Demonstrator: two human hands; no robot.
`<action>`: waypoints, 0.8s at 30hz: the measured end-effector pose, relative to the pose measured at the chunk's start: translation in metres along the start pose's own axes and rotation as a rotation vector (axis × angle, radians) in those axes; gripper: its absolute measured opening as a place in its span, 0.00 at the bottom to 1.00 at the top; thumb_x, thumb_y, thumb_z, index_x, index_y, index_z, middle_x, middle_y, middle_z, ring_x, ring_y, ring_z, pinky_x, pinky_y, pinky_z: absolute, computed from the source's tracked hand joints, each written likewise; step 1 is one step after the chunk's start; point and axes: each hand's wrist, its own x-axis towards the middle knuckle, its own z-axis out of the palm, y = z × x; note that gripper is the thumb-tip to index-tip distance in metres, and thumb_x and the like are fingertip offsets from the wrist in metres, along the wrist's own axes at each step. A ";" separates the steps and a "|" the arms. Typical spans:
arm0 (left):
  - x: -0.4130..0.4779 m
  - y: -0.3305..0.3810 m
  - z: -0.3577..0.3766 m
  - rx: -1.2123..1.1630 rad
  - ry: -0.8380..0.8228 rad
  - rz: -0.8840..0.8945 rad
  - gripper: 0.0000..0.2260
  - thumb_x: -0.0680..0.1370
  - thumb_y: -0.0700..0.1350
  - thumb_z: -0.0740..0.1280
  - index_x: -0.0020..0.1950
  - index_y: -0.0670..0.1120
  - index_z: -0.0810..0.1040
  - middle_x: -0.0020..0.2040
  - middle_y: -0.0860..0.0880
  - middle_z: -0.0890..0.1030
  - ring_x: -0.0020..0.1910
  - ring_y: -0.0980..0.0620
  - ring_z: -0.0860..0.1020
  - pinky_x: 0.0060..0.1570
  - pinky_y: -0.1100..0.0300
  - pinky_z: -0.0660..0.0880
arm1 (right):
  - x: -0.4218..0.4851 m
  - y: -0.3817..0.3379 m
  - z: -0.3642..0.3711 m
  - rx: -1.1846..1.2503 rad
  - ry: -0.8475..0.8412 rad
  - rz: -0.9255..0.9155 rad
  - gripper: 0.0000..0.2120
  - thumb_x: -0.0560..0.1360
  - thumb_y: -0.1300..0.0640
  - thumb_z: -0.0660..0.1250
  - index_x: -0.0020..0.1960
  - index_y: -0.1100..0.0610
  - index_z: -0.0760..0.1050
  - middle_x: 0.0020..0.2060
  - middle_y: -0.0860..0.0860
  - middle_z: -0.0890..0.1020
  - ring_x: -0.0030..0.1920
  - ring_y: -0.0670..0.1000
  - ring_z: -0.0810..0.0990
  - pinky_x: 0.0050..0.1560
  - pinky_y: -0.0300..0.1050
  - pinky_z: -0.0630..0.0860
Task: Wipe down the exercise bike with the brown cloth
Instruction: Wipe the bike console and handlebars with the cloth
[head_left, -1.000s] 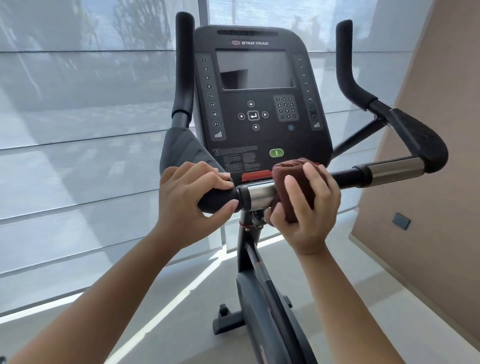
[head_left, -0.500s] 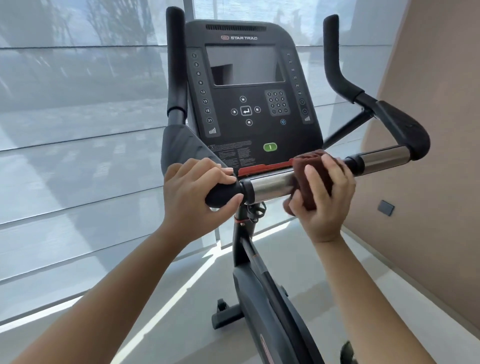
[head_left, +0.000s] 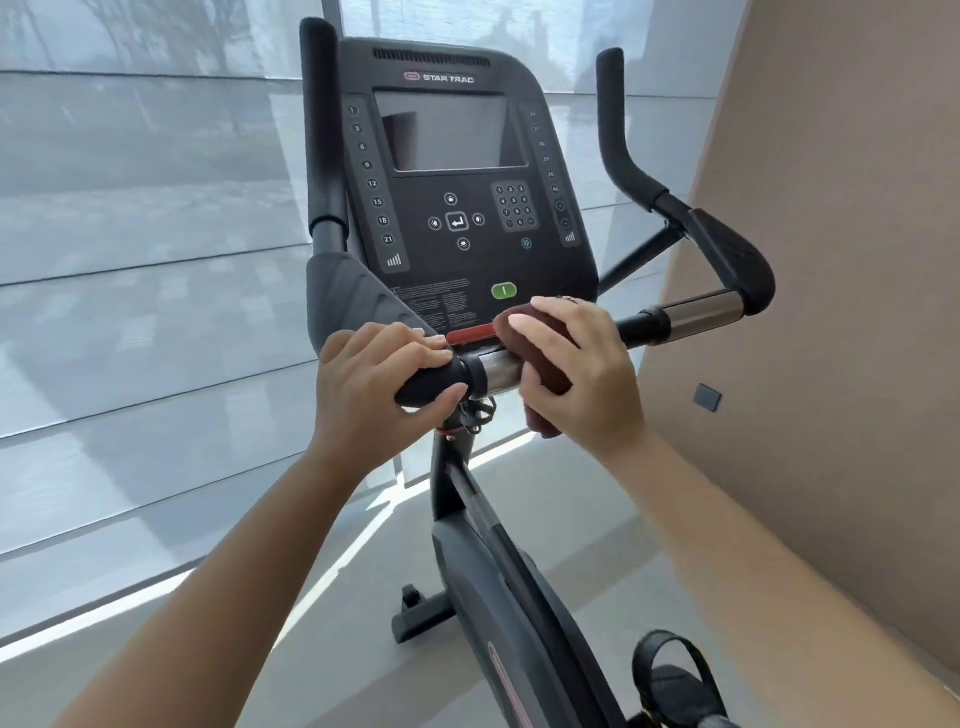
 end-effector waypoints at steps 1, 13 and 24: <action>0.000 0.001 -0.001 -0.001 -0.007 -0.005 0.12 0.70 0.54 0.69 0.43 0.46 0.82 0.44 0.50 0.83 0.44 0.49 0.80 0.44 0.56 0.67 | -0.001 0.017 -0.009 -0.019 -0.031 0.051 0.15 0.69 0.62 0.64 0.55 0.61 0.79 0.53 0.59 0.80 0.53 0.61 0.76 0.57 0.55 0.74; 0.012 0.086 0.042 0.206 0.171 -0.094 0.12 0.72 0.50 0.68 0.48 0.43 0.82 0.50 0.45 0.82 0.52 0.47 0.76 0.50 0.52 0.67 | 0.003 0.070 -0.024 0.123 -0.112 0.175 0.17 0.70 0.56 0.61 0.56 0.58 0.79 0.53 0.55 0.80 0.53 0.56 0.76 0.57 0.45 0.71; 0.043 0.108 0.081 0.134 0.036 -0.248 0.07 0.70 0.44 0.71 0.45 0.44 0.83 0.44 0.49 0.83 0.43 0.47 0.79 0.44 0.58 0.66 | 0.017 0.094 -0.033 0.147 -0.251 0.057 0.16 0.67 0.57 0.64 0.54 0.55 0.79 0.49 0.51 0.81 0.48 0.55 0.76 0.49 0.47 0.75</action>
